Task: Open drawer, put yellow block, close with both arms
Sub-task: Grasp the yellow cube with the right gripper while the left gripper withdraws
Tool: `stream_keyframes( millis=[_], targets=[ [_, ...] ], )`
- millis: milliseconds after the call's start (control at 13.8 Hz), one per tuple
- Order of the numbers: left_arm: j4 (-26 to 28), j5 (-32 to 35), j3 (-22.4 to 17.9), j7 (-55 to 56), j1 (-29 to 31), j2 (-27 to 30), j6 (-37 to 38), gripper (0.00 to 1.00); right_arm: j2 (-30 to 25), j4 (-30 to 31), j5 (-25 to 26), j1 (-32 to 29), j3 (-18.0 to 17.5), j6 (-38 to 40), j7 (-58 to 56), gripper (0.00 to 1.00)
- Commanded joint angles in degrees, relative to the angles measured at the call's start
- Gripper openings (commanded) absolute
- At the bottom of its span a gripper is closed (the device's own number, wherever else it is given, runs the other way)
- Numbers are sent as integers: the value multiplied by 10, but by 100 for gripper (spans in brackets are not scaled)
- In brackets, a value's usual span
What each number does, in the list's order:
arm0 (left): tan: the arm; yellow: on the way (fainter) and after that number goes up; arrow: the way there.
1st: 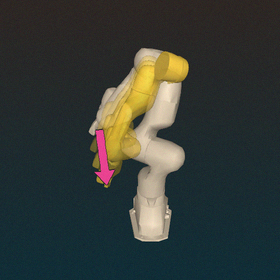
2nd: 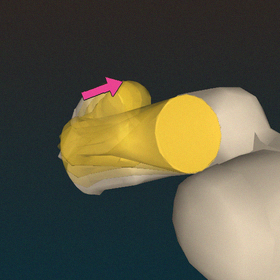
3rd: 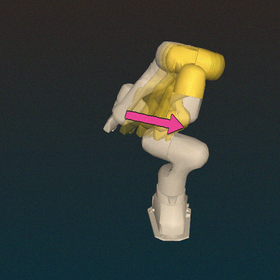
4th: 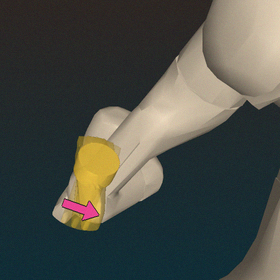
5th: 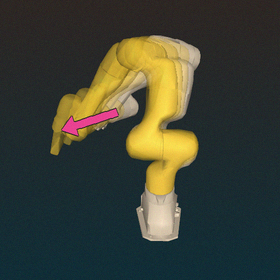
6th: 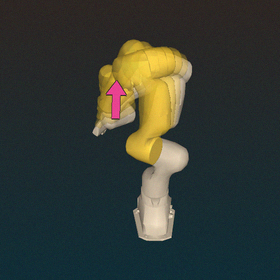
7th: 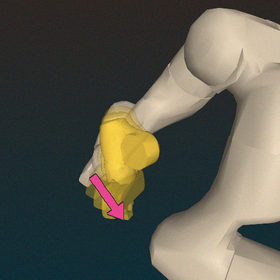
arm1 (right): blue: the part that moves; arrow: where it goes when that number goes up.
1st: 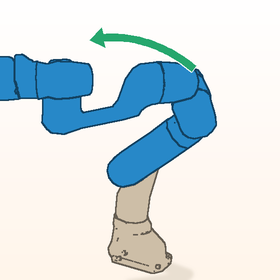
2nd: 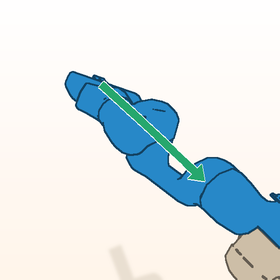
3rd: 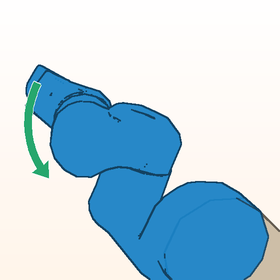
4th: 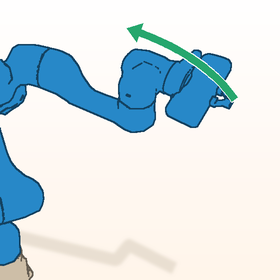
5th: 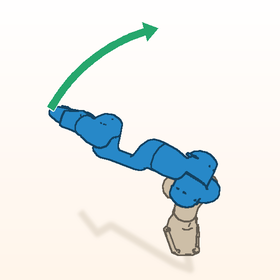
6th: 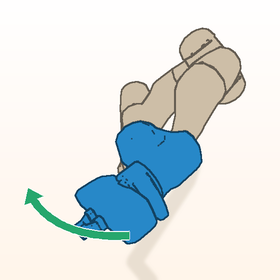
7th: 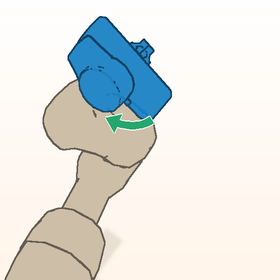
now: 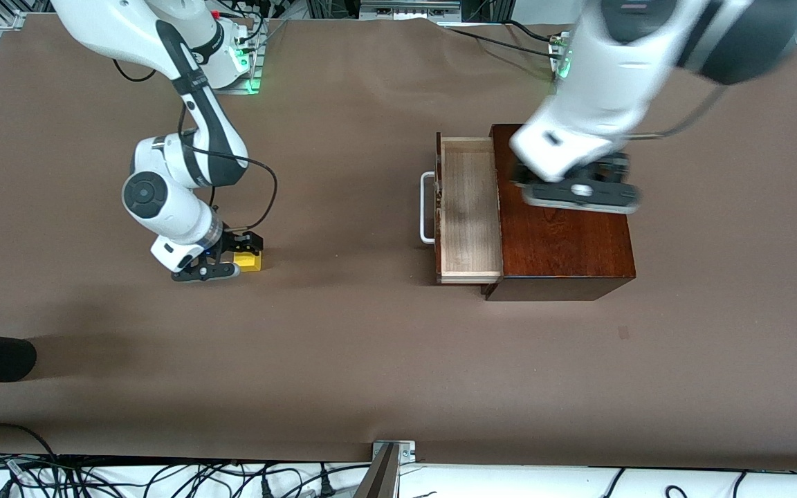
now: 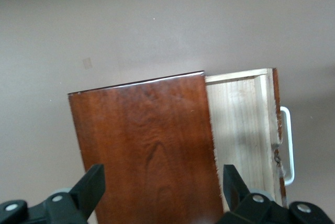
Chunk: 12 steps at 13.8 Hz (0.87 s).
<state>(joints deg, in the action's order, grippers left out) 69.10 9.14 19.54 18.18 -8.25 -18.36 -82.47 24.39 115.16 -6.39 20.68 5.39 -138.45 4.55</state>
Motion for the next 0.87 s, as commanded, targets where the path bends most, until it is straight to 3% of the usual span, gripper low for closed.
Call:
stream_keyframes(
  millis=[0, 217, 434, 506, 651, 723, 796],
  targets=[
    [98, -49, -26, -85, 58, 89, -23, 100, 8, 7, -10, 1, -2, -23, 5, 100],
    [221, -51, -91, -149, 73, 177, -87, 100, 21, 26, -10, 1, -3, -62, 5, 100],
    [305, -52, -143, -178, 84, 231, -150, 100, 29, 42, -10, 1, -3, -93, 4, 100],
    [326, -53, -161, -183, 85, 243, -171, 100, 31, 50, -10, 1, -3, -106, 1, 85],
    [330, -54, -159, -180, 86, 244, -162, 100, 31, 49, -9, 1, -3, -104, -6, 27],
    [321, -54, -151, -172, 84, 243, -140, 100, 29, 41, -9, 0, -3, -101, -9, 6],
    [308, -54, -147, -171, 84, 239, -116, 100, 25, 27, -8, 1, -3, -80, -9, 0]
  ],
)
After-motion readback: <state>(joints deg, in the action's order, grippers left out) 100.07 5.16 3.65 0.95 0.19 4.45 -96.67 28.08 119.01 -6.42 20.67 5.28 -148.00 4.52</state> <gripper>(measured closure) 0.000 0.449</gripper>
